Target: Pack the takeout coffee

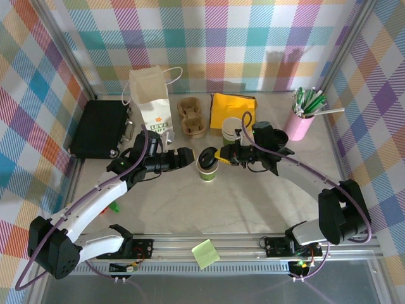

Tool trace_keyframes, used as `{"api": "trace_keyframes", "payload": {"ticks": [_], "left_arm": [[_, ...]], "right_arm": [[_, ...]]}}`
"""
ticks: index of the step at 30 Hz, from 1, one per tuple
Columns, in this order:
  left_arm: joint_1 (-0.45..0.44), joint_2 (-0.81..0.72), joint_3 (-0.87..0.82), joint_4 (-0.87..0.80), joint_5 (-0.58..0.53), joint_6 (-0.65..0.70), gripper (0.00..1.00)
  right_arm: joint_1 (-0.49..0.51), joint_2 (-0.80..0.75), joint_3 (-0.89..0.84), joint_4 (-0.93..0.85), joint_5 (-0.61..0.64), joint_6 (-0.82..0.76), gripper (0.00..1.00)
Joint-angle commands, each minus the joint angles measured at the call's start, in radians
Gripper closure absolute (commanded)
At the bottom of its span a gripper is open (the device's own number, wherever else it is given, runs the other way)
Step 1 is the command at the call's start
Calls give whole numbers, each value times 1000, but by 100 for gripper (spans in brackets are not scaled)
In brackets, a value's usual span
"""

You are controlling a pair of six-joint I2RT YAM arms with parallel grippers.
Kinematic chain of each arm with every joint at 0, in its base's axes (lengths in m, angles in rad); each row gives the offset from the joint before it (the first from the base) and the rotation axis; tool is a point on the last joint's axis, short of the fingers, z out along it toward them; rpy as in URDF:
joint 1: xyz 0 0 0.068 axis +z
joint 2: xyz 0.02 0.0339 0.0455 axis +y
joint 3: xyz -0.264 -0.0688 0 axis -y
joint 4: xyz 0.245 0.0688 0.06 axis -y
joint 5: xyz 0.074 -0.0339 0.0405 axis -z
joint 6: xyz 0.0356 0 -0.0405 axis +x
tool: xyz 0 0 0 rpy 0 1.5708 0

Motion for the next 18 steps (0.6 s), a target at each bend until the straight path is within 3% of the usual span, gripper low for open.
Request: {"api": "trace_keyframes", "payload": {"ticks": [1,6,18], "left_arm": [[10,0,-5,33,23,-17,24],[11,-8,-5,31,21,-18,24],[10,-4,-5,24,17,-15,24]], "right_arm": [[-7,24,-28,48,-14,14,93],[-9,40,-40,52,-6,6,89],[-9,75,-13,-30,42,-61,62]]}}
